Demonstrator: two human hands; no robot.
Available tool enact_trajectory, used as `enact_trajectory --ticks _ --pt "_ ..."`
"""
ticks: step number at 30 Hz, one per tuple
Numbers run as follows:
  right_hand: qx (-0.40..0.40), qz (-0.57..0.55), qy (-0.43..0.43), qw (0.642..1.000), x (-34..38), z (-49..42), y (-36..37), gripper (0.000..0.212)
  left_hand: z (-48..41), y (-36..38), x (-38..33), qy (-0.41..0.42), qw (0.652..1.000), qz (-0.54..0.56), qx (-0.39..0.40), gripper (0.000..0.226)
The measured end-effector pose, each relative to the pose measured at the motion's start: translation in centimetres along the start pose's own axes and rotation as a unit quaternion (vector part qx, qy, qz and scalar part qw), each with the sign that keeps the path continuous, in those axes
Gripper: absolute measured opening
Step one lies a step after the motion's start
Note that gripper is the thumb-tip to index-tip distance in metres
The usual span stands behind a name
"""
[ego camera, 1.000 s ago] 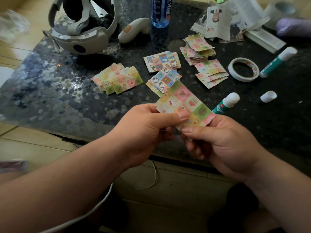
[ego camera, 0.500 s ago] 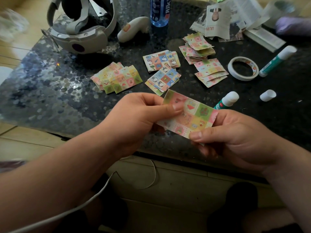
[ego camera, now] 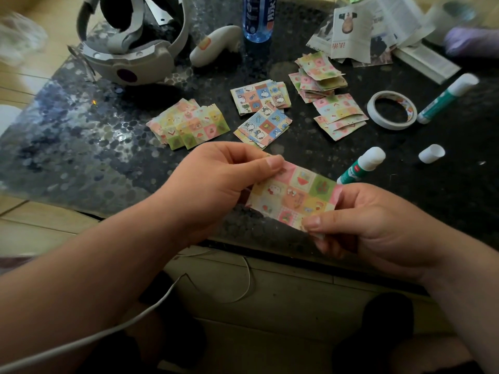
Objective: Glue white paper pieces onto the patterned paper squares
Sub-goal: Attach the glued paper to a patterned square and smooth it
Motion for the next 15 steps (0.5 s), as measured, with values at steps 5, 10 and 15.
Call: enact_trajectory --ticks 5,10,15 --pt "-0.088 -0.050 -0.043 0.994 0.34 -0.38 -0.08 0.015 -0.26 -0.29 0.23 0.009 0.999 -0.039 -0.034 0.019" --pt "-0.150 -0.042 -0.095 0.983 0.41 -0.25 -0.34 0.017 -0.19 0.04 0.14 0.016 0.998 -0.054 -0.042 0.019" --pt "-0.167 -0.039 -0.097 0.980 0.29 -0.23 -0.61 0.020 -0.33 -0.24 0.25 -0.024 1.000 -0.018 -0.011 0.027"
Point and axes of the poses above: each hand's wrist, its own z-axis away from the middle knuckle, its own y-axis out of the palm, x = y × z, the point moved 2 cm from there along -z, towards the middle knuckle, and after that the axes turned 13 degrees about y, right-handed, at the moved point
